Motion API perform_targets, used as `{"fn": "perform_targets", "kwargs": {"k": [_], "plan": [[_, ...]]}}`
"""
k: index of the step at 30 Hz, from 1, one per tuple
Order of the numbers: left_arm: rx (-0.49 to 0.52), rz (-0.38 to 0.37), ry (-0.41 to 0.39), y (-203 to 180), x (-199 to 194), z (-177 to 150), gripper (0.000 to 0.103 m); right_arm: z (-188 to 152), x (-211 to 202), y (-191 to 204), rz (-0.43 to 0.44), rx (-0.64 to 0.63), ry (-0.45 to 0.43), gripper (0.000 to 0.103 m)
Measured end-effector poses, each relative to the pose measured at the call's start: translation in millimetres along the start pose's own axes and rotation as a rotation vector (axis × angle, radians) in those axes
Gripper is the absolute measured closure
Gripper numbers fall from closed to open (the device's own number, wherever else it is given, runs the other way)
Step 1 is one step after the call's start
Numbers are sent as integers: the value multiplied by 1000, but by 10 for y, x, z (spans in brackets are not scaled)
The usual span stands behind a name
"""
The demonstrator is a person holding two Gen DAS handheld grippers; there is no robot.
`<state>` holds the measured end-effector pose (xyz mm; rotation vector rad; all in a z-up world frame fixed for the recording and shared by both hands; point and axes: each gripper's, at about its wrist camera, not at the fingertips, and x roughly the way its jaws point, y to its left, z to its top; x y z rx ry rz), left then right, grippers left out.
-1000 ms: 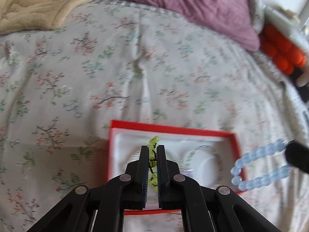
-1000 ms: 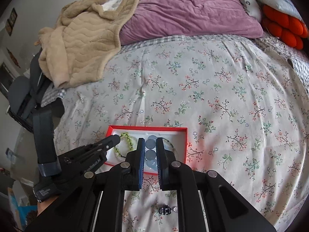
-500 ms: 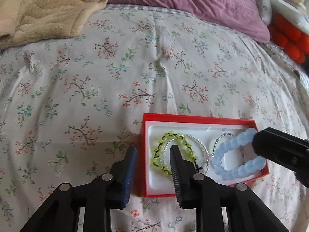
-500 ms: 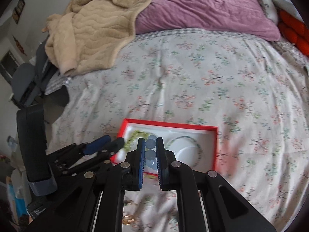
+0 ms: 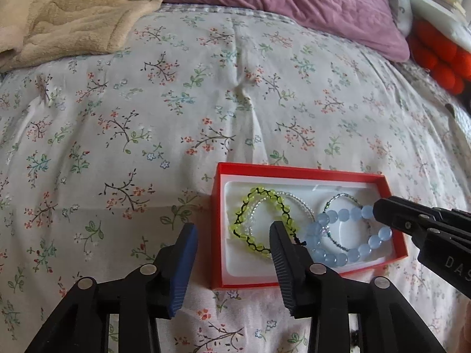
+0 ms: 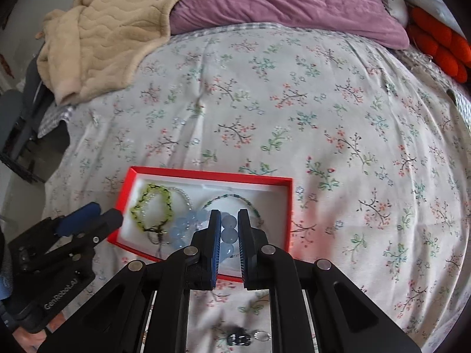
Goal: Organize jewelry
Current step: 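Lower both bracelets into the red box and open both tools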
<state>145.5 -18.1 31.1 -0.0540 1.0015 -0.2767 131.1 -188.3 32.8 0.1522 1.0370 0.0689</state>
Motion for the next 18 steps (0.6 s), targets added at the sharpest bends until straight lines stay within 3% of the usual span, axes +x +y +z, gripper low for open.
{"fn": "perform_targets", "kwargs": {"k": [7, 11, 18], "plan": [[13, 1, 16, -58, 25, -18, 49, 5, 4, -60, -43, 1, 4, 88], [18, 2, 19, -69, -1, -30, 42, -21, -50, -70, -25, -4, 9, 63], [40, 5, 10, -146, -108, -97, 32, -120, -219, -53, -29, -27, 1, 62]]}}
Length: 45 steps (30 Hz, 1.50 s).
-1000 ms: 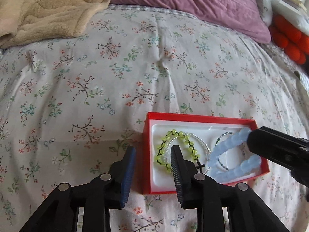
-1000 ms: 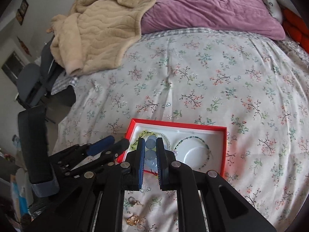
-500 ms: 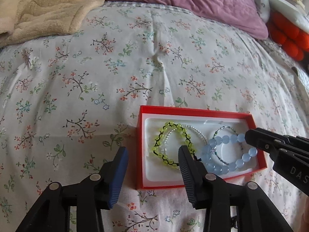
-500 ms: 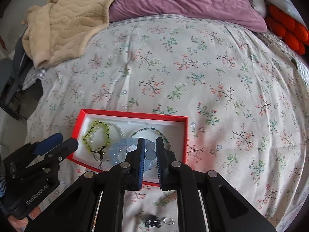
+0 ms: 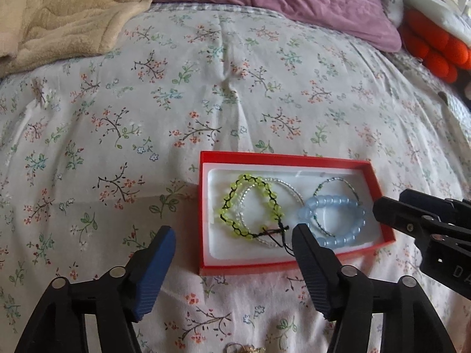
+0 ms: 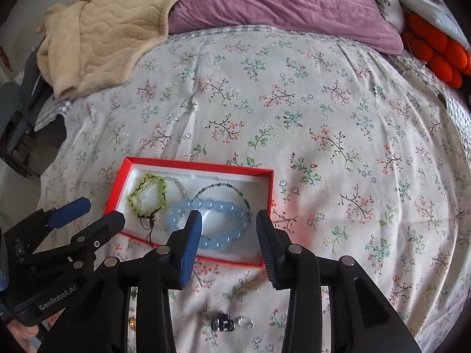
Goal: Organize jewelry
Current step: 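Lower both bracelets into the red box and open both tools, then move the left tool toward the gold ring with green stone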
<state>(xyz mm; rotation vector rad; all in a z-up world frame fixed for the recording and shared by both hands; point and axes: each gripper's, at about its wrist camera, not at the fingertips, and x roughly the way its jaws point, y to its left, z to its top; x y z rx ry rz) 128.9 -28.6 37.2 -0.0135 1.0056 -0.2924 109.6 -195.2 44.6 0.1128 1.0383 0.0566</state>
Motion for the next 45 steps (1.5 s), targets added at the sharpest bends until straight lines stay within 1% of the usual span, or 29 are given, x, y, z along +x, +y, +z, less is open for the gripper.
{"fn": "perform_targets", "kwargs": {"k": [2, 4, 6, 8, 11, 17, 23, 28, 31, 35, 39, 42, 45], "plan": [[13, 11, 1, -25, -29, -38, 27, -49, -42, -7, 6, 2, 7, 61], [15, 13, 9, -34, -50, -83, 24, -115, -75, -16, 21, 4, 22, 57], [14, 18, 20, -24, -79, -137, 22, -186, -107, -29, 30, 5, 33, 53], [8, 39, 36, 2, -101, -181, 20, -255, -138, -30, 28, 1, 39, 50], [1, 64, 66, 55, -131, -274, 19, -357, -158, -47, 22, 4, 64, 46], [7, 77, 117, 130, -178, -482, 17, -537, -178, -131, 1, 12, 103, 45], [14, 45, 172, 176, -159, -664, 17, -678, -175, -205, -16, 9, 140, 43], [31, 26, 205, 159, -137, -802, 17, -788, -135, -247, -50, -2, 169, 40], [49, 9, 219, 134, -135, -884, 17, -855, -99, -256, -44, -5, 191, 39], [70, -7, 218, 129, -149, -990, 17, -951, -76, -234, -45, -29, 205, 39], [102, -31, 198, 126, -168, -1112, 17, -1055, -102, -184, -82, -69, 170, 39], [137, -50, 169, 112, -194, -1222, 17, -1183, -111, -116, -100, -140, 148, 39], [175, -70, 137, 104, -211, -1352, 17, -1310, -98, -112, -117, -185, 126, 39]]}}
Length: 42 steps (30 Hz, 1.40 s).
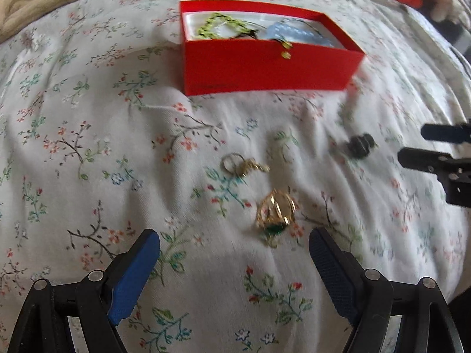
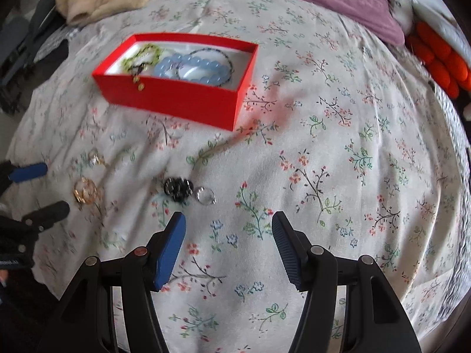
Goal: Organize jewelry
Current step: 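Move the left tool toward the gold ring with green stone, then close the left tool on the green-stone ring while the right tool grasps the black hair clip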
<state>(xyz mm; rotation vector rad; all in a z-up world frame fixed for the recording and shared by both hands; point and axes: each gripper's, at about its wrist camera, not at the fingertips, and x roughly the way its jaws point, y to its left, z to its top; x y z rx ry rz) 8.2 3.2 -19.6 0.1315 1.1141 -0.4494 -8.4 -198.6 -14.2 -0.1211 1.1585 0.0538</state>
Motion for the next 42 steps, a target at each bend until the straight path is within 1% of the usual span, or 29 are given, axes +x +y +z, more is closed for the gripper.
{"fn": "perform_targets", "kwargs": {"k": [3, 6, 9, 12, 14, 16, 19, 24, 27, 29, 35, 42], "plan": [[19, -14, -26, -10, 7, -92, 17, -122, 24, -1, -15, -31, -31, 39], [17, -58, -72, -7, -10, -159, 17, -222, 58, 25, -15, -73, -61, 39], [32, -84, -96, -46, 5, -190, 20, -302, 91, 90, -13, -115, -91, 39], [59, -88, -106, -134, 39, -189, 32, -352, 108, 166, -2, -162, -109, 39], [70, -88, -110, -187, 61, -167, 47, -363, 113, 223, 0, -186, -116, 39], [75, -90, -103, -219, 90, -145, 54, -359, 111, 277, -1, -203, -116, 39], [78, -65, -95, -253, 142, -115, 57, -329, 123, 307, 6, -206, -112, 39], [68, -49, -94, -253, 176, -72, 61, -307, 131, 340, 12, -207, -110, 39], [73, -29, -93, -254, 197, -64, 69, -316, 128, 347, 18, -203, -111, 39], [80, -14, -93, -254, 205, -55, 81, -302, 132, 329, 26, -199, -111, 39], [81, -12, -92, -257, 168, -38, 81, -255, 108, 247, 78, -143, -109, 39], [73, -9, -94, -246, 106, -31, 81, -159, 30, 194, 124, -82, -135, 39]]}}
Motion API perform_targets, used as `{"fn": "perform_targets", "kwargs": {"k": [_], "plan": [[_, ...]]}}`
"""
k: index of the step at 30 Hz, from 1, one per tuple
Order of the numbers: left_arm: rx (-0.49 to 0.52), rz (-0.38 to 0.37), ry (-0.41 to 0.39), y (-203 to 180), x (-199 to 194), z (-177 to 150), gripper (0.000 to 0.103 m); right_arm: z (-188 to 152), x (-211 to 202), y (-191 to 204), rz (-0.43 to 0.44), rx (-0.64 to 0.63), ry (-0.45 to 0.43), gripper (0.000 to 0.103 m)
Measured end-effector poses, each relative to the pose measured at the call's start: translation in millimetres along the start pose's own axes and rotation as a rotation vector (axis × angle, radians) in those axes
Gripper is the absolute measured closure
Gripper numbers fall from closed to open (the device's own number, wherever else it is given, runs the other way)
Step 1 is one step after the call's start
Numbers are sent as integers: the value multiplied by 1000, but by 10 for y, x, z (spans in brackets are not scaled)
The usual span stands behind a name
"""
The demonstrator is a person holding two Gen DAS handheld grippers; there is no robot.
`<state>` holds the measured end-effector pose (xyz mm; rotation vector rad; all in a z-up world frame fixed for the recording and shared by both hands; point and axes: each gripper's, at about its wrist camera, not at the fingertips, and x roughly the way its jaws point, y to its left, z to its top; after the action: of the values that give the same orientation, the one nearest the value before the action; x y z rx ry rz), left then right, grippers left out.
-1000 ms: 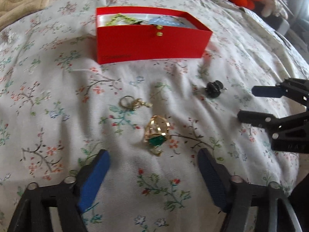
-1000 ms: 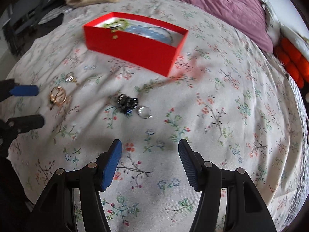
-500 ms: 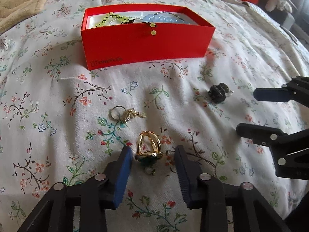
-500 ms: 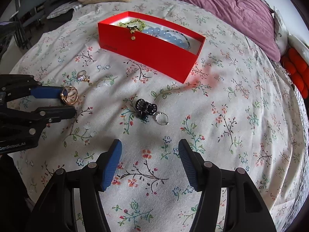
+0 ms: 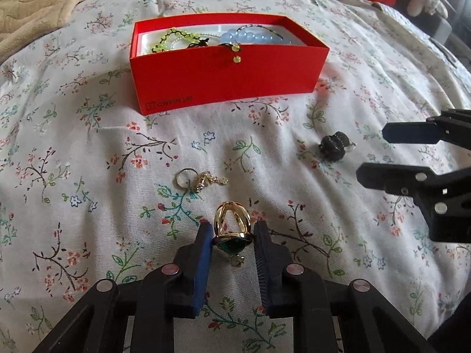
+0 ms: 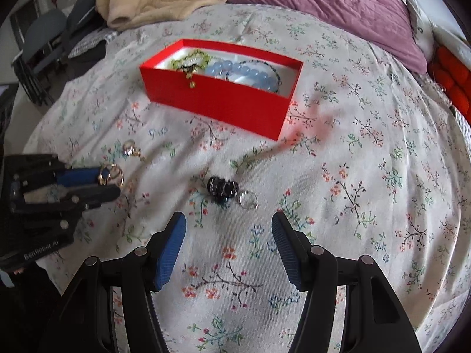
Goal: Organize jewelry
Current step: 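Close the left tool on the green-stone ring while the right tool grasps the black hair clip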
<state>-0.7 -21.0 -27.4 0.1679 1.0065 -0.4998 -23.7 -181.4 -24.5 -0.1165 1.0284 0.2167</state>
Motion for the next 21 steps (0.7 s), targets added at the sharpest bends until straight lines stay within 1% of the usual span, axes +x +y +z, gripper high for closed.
{"fn": "perform_targets", "kwargs": {"k": [4, 6, 8, 13, 15, 21], "plan": [[-12, 7, 6, 24, -6, 8, 81, 61, 33, 12, 9, 8, -4, 41], [-14, 12, 6, 27, -10, 7, 81, 90, 59, 48, 10, -7, -3, 47], [-16, 17, 15, 30, 4, 8, 81, 109, 88, 88, 9, -24, 0, 50], [-22, 27, 23, 72, 23, 12, 81, 138, 196, 169, -20, -69, 18, 56], [-30, 25, 25, 95, 25, 16, 81, 146, 229, 195, -28, -78, 25, 60], [-28, 21, 29, 91, 27, 23, 81, 192, 250, 247, -54, -97, 19, 66]]}}
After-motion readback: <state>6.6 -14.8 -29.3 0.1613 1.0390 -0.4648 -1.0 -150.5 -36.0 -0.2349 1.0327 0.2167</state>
